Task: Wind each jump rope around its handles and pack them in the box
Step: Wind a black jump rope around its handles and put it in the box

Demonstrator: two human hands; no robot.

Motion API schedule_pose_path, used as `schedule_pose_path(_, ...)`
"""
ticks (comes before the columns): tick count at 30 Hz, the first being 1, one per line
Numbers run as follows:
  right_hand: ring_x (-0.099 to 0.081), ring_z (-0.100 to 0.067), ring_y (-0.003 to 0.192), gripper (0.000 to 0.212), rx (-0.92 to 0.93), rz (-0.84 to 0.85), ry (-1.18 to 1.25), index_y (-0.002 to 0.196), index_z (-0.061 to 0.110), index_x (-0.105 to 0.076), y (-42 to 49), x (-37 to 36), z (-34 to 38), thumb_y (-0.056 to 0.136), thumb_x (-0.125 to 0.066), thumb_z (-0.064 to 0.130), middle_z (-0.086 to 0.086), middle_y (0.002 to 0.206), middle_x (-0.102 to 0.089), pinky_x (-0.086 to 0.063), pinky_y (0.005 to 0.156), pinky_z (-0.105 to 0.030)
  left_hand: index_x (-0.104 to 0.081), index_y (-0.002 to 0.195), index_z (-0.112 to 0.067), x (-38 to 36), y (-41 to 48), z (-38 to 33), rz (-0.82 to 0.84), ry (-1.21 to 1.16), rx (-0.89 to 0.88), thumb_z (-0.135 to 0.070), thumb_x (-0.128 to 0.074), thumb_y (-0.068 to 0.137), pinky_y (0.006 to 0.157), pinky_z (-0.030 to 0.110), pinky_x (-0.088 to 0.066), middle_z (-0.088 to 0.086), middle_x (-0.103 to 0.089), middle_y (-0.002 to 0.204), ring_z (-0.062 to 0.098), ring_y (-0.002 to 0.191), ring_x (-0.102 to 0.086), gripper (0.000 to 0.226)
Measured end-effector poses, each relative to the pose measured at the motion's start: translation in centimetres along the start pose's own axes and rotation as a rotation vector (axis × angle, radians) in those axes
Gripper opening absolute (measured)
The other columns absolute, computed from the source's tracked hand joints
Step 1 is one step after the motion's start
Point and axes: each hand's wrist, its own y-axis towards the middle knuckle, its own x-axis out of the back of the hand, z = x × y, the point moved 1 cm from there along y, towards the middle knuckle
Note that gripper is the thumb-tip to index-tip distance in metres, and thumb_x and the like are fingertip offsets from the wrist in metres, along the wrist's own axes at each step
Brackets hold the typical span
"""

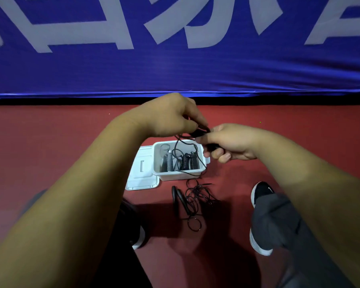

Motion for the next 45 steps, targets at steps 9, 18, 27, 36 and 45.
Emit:
schedule_pose_path(9, -0.032, -0.011, 0.052, 0.006, 0.177, -0.181, 0.020, 0.101, 0.017, -0.062, 0.7, -0.7, 0.9, 0.106, -0.061, 0.020, -0.008, 0.071, -0.055, -0.020, 0.042, -0.022, -0.066, 0.104, -0.009, -1.6, 0.1, 2.2, 0.061, 0.112, 0.341, -0.010, -0.063, 0.100, 0.061, 0.033, -0.061, 0.011, -0.078, 0.082, 0.013, 0.062, -0.076, 0.005)
schedule_pose_path(18, -0.034, -0.010, 0.049, 0.005, 0.344, -0.322, 0.195, 0.106, 0.012, -0.062, -1.6, 0.0, 4.3, 0.106, -0.059, 0.016, -0.013, 0.081, -0.063, -0.020, 0.043, -0.022, -0.059, 0.109, -0.003, -0.7, -0.6, 2.1, 0.034, -0.598, 0.305, -0.020, -0.050, 0.111, 0.082, 0.038, -0.064, 0.021, -0.075, 0.100, 0.032, 0.099, -0.077, 0.019)
schedule_pose_path(27, -0.034, -0.012, 0.051, 0.013, 0.525, -0.409, 0.032, 0.091, 0.014, -0.060, -9.8, 1.1, 11.8, 0.103, -0.059, 0.016, -0.008, 0.080, -0.056, -0.023, 0.044, -0.026, -0.064, 0.103, -0.003, 3.8, -2.1, -3.5, -0.184, -0.413, 0.105, 0.015, -0.072, 0.087, 0.086, 0.049, -0.064, 0.024, -0.075, 0.096, 0.032, 0.092, -0.078, 0.025)
schedule_pose_path(36, -0.036, -0.013, 0.053, 0.009, 0.581, -0.508, 0.012, 0.101, 0.013, -0.065, -16.5, 2.8, 16.8, 0.103, -0.059, 0.018, -0.009, 0.083, -0.055, -0.026, 0.045, -0.028, -0.068, 0.092, -0.003, 10.6, -1.8, -12.1, -0.674, -0.357, -0.039, 0.019, -0.068, 0.085, 0.073, 0.040, -0.067, 0.019, -0.074, 0.087, 0.027, 0.082, -0.078, 0.023)
schedule_pose_path(45, -0.040, -0.013, 0.056, 0.009, 0.519, -0.528, 0.003, 0.102, 0.011, -0.066, -16.9, 2.6, 13.8, 0.103, -0.060, 0.018, -0.007, 0.084, -0.057, -0.031, 0.047, -0.029, -0.069, 0.094, -0.013, 9.3, -2.1, -13.5, -0.714, -0.221, -0.064, 0.011, -0.071, 0.085, 0.075, 0.032, -0.065, -0.001, -0.076, 0.084, 0.013, 0.080, -0.076, 0.026)
